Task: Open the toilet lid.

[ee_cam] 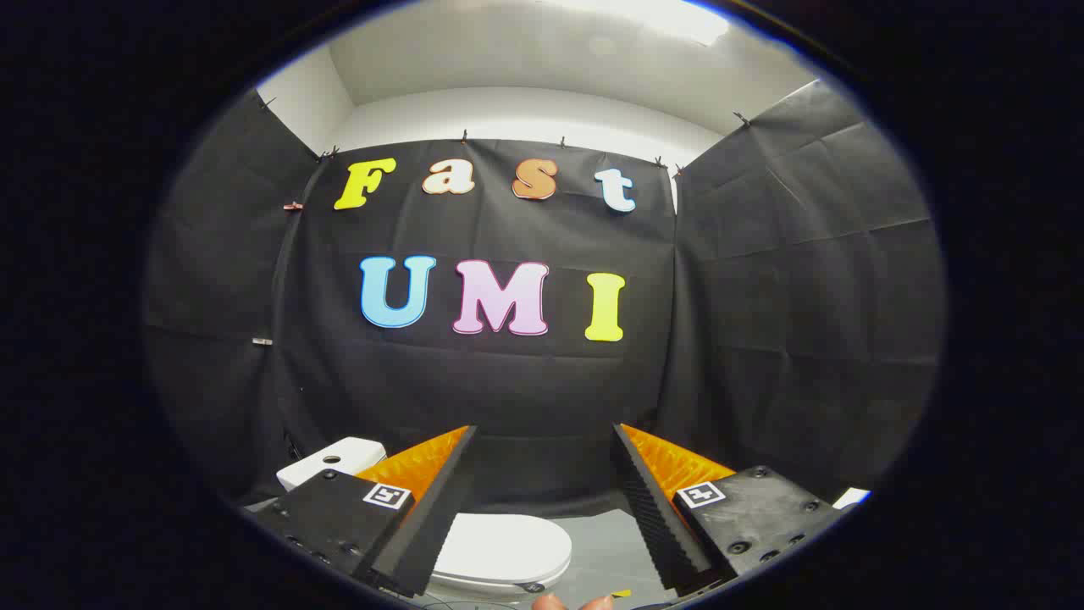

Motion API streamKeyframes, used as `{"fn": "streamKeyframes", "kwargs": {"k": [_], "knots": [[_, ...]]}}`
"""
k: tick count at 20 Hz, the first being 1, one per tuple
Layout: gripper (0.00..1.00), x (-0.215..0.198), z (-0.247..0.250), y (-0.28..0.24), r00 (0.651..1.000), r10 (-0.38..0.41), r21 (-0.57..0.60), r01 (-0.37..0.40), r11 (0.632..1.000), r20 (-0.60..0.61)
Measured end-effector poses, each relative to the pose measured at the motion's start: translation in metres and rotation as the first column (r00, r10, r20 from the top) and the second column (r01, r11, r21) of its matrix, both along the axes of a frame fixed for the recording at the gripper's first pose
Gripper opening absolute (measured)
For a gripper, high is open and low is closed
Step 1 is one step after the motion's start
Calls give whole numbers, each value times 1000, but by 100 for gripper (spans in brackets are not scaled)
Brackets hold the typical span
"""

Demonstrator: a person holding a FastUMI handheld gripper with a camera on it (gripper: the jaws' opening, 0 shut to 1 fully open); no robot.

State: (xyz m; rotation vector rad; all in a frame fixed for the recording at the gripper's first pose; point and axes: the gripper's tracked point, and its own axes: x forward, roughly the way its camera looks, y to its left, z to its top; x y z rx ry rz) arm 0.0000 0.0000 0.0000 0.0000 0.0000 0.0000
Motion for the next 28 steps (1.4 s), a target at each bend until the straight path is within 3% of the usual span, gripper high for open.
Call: {"fn": "streamKeyframes", "kwargs": {"k": [16, 23, 28], "knots": [[98, 1, -3, -1, 1000, 4, -19, -4, 1000, -5], [99, 6, 2, -8, 998, -27, -9, 27, 1000, 59], [99, 22, -37, -5, 998, -13, -15, 14, 1000, 68]]}}
